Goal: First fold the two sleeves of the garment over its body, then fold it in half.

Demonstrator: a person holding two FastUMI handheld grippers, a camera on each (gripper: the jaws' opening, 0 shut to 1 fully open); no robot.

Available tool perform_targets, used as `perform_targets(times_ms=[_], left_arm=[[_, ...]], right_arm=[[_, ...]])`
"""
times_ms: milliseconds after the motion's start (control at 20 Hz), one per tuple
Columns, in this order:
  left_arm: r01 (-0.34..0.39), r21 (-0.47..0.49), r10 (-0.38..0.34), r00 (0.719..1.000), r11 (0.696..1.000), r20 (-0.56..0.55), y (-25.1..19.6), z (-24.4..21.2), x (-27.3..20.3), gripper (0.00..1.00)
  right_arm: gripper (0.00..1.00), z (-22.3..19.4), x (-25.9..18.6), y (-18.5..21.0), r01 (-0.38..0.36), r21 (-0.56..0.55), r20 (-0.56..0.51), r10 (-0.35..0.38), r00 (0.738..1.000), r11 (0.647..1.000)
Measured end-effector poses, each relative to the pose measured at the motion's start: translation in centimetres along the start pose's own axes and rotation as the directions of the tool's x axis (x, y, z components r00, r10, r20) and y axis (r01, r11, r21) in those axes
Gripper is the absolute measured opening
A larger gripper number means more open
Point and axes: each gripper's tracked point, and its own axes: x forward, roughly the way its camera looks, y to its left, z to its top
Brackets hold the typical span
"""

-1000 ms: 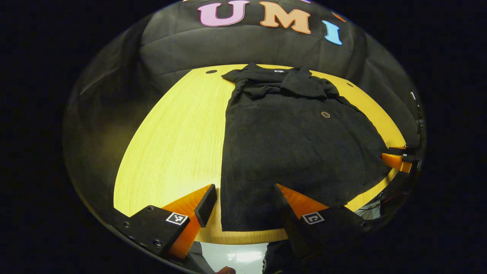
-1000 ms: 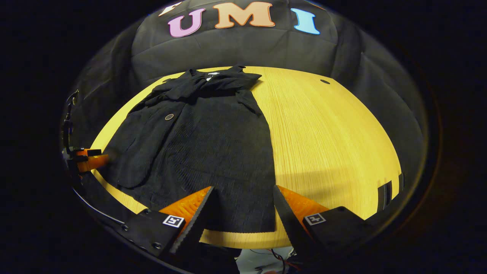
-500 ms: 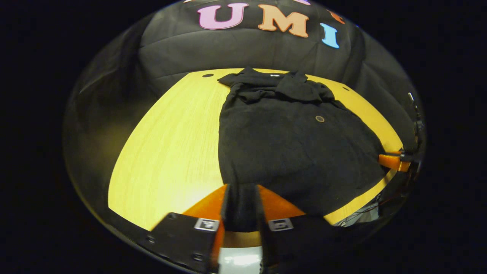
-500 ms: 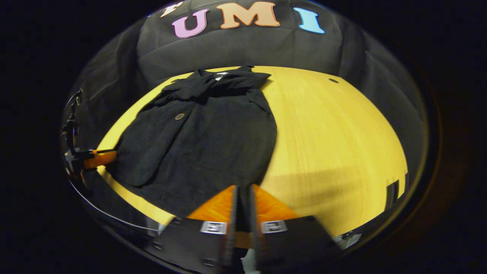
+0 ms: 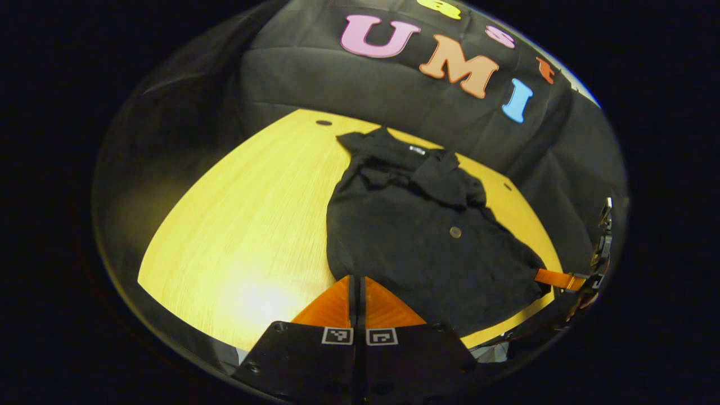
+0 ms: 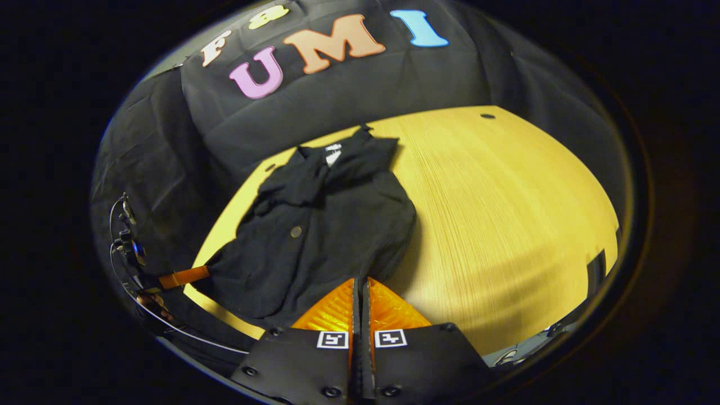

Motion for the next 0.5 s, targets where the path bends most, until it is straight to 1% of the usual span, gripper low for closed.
perform_targets(times_ms=[100, 200, 350, 500], left_arm=[[0.017, 0.005, -0.017, 0.999, 1.000, 0.034, -0.6, 3.0, -0.2, 0.00], [0.022, 0.029, -0.024, 0.997, 0.999, 0.074, -0.9, 6.2, -0.1, 0.00], [0.031, 0.046, -0.036, 0.994, 0.998, 0.106, -1.7, 10.4, 0.0, 0.00], [0.031, 0.061, -0.040, 0.989, 0.998, 0.146, -2.3, 14.9, 1.0, 0.00]], right_arm=[[0.03, 2.9, -0.9, 1.0, -0.020, -0.003, 0.054, 0.020, 0.998, 1.000], [0.03, 6.2, -1.3, 1.9, -0.045, 0.017, 0.115, 0.042, 0.992, 0.999], [0.02, 10.7, -1.7, 3.0, -0.072, 0.020, 0.174, 0.068, 0.982, 0.997], [0.02, 15.5, -1.3, 3.3, -0.088, 0.005, 0.219, 0.085, 0.972, 0.996]])
